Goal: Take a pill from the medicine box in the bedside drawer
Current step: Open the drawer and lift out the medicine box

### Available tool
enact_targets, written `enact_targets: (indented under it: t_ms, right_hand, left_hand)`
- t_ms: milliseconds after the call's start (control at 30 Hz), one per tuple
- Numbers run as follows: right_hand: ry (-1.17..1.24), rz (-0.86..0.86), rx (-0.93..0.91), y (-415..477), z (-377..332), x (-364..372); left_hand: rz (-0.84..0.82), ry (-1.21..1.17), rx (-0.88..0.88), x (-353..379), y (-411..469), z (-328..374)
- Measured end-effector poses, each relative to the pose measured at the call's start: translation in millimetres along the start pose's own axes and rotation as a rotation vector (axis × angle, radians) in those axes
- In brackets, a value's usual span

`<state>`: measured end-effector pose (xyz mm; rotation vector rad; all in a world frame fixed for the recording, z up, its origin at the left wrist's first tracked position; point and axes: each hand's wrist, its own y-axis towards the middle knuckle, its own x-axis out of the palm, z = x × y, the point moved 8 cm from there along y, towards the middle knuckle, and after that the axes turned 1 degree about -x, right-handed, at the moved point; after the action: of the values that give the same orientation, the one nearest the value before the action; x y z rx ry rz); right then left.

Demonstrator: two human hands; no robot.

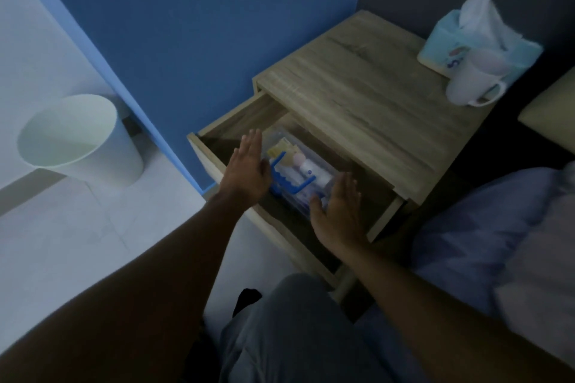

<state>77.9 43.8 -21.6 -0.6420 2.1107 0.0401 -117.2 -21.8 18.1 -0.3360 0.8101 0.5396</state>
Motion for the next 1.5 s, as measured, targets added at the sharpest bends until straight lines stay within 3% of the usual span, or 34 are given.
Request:
enact_targets:
  t_ms: [167,300,533,667,867,1100,1500]
  right_hand:
    - [0.281,0.078,0.346,19,35,23]
    - [0.316,0.183,0.356,21,42,27]
    - [0.564,0.206,0.477,15,38,22]
    - [0.731,0.152,0.434,-2,23,8]
    - [0.804,0.148,0.266,-6,-15,-52]
    - [0.876,0.170,0.169,23,-55,-121]
    - [0.879,0.245,0.164,131,-70,-157]
  left_hand:
    - [-0.163,0.035,-0.087,18,34,-15]
    - [-0.245,0.148,-0.154,30,48,-23]
    - [-0.200,0.018,-0.290,16,45,-24]
    - [-0.166,-0.037,-0.287,-10,43,-8]
    - [0.102,0.054,-0.210,-82,36,35]
    - [0.280,0.026,-0.143,-143,51,80]
    - [0.312,-0.046,-0.112,-147,147,74]
